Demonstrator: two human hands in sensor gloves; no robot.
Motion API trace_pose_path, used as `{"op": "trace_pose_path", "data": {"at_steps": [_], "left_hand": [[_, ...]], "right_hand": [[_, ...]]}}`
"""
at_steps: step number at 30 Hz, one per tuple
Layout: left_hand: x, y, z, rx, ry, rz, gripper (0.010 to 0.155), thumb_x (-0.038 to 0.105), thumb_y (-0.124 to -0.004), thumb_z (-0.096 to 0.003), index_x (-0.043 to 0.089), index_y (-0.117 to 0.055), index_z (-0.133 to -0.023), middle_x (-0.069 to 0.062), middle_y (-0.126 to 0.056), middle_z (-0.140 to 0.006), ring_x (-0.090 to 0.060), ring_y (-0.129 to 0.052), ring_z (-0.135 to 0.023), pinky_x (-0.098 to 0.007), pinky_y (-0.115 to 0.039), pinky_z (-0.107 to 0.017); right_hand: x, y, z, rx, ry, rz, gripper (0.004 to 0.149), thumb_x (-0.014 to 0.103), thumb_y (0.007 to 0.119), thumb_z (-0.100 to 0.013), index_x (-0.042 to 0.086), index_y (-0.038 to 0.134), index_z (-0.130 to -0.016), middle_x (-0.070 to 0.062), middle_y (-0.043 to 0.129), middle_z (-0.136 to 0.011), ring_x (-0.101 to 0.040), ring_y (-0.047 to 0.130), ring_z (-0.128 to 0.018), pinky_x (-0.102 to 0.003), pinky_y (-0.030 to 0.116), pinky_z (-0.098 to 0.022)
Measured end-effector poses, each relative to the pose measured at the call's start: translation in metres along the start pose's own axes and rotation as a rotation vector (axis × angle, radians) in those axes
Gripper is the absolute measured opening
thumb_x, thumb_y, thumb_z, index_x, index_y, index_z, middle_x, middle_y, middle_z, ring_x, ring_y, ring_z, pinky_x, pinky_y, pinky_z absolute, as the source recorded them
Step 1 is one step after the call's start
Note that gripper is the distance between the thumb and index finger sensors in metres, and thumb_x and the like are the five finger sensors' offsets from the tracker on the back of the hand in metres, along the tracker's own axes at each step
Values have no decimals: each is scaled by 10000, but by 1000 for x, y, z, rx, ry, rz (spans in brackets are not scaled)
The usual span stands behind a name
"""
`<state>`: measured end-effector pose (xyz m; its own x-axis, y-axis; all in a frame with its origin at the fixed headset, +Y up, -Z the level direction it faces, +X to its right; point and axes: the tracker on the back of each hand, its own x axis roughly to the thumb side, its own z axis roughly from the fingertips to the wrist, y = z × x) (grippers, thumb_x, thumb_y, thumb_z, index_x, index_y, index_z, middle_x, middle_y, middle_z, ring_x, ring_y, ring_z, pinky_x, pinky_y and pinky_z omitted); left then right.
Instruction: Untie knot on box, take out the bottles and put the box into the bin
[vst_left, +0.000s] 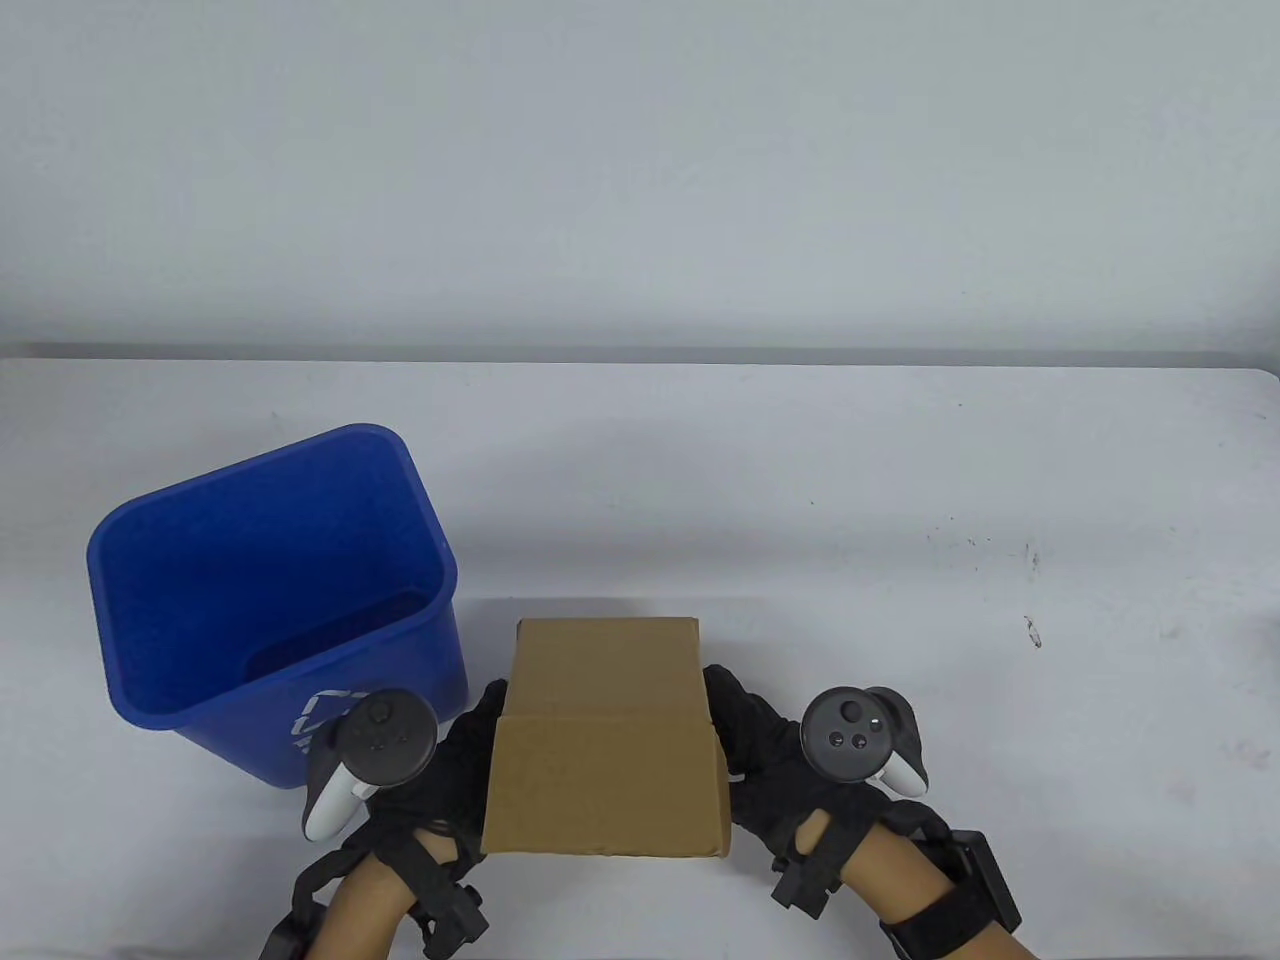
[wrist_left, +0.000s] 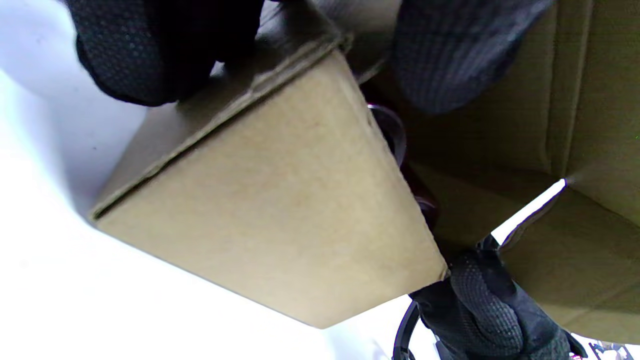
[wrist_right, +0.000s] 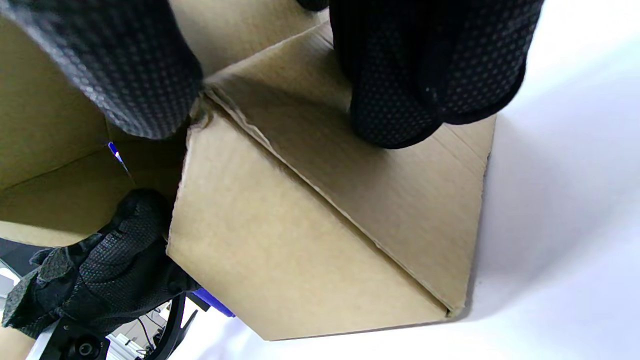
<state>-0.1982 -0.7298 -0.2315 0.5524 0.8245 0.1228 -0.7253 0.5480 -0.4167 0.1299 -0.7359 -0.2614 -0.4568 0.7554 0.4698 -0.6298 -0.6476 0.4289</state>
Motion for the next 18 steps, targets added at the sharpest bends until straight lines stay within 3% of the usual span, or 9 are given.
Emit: {"op": "trace_pose_path", "data": {"at_steps": [8,11,14,18], "left_hand": [[-5,1,2,1,-16,110,1059,698,-641,-450,-21,-204,-1093,-348,-454,-995,-671,-711,-858,-655,-725,-611],[-4,0,1,-31,-27,99,1104,712,-672,-433,-22,-173,-1089,-350,-428,-999,-677,-687,-867,-662,-704,-621],[-1,-1,-1,-57,-20,26,1116,624,-792,-437,-16,-139,-1077,-341,-405,-999,-663,-679,-878,-658,-688,-636],[4,-2,-2,-35,3,-109,1048,496,-830,-460,-5,-140,-1071,-309,-442,-990,-599,-743,-867,-618,-724,-629]], "right_hand": [[-1,0,-1,16,-3,29,1020,532,832,-436,-12,194,-1018,-240,521,-945,-369,859,-713,-489,766,-537],[-4,-1,-2,-1,-2,6,1000,553,818,-436,-15,242,-1022,-239,564,-927,-367,883,-692,-485,783,-522],[-5,-2,-2,-12,-1,-26,994,573,811,-432,-21,276,-1022,-236,603,-905,-363,911,-663,-477,803,-503],[-5,-3,-2,-17,1,-27,994,587,803,-430,-26,290,-1021,-238,622,-891,-360,927,-647,-472,816,-490]]}}
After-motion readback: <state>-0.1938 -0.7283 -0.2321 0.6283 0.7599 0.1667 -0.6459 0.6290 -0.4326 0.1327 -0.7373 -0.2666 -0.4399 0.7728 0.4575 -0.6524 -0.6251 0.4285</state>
